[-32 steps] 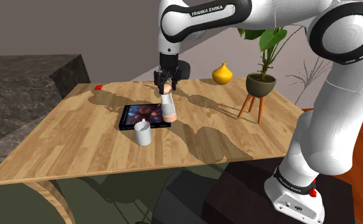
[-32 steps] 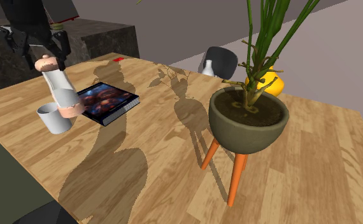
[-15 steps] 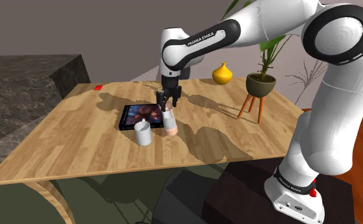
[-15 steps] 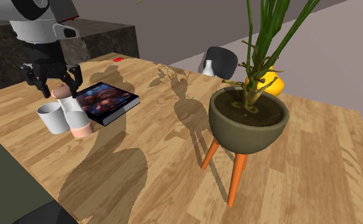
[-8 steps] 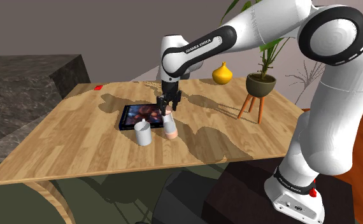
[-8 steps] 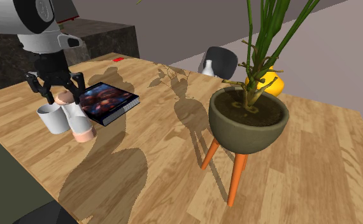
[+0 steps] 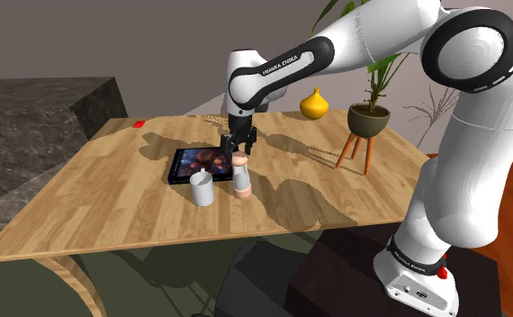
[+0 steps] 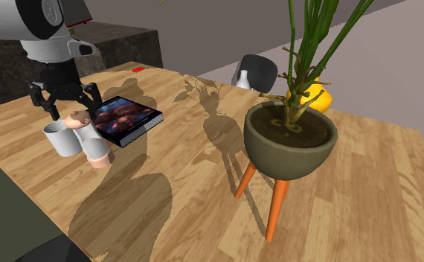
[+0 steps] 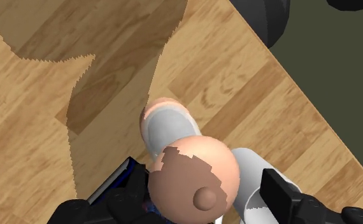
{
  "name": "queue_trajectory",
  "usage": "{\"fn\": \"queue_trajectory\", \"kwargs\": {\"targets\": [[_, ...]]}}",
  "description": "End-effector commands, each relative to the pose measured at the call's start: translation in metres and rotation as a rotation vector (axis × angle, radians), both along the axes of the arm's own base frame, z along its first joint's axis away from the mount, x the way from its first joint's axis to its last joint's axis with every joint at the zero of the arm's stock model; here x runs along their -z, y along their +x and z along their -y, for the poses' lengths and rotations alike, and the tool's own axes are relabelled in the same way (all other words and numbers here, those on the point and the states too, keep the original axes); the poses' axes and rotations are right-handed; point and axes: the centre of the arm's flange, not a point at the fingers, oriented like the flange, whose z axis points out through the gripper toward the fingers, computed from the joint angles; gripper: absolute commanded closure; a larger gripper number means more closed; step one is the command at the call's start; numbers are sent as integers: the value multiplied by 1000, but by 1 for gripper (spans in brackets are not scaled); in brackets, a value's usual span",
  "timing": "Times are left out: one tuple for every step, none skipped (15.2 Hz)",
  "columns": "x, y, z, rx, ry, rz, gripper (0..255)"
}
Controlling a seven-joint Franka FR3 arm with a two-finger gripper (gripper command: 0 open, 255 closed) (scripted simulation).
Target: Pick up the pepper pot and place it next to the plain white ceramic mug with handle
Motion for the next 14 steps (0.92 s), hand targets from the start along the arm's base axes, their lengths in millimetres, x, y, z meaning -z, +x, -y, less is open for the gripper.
{"fn": "queue_trajectory", "kwargs": {"targets": [[0, 0, 0, 0, 0, 0, 0], [0, 0, 0, 0, 0, 0, 0], [0, 0, 0, 0, 0, 0, 0], [-13, 0, 2, 0, 0, 0, 0], [-26, 0, 3, 0, 0, 0, 0], [-39, 0, 5, 0, 0, 0, 0], [-50, 1, 6, 0, 0, 0, 0], [-50, 1, 6, 0, 0, 0, 0], [-50, 1, 6, 0, 0, 0, 0], [-50, 1, 6, 0, 0, 0, 0], [-50, 1, 6, 0, 0, 0, 0], [-50, 1, 6, 0, 0, 0, 0], [-50, 1, 6, 0, 0, 0, 0], [-50, 1, 6, 0, 0, 0, 0]]}}
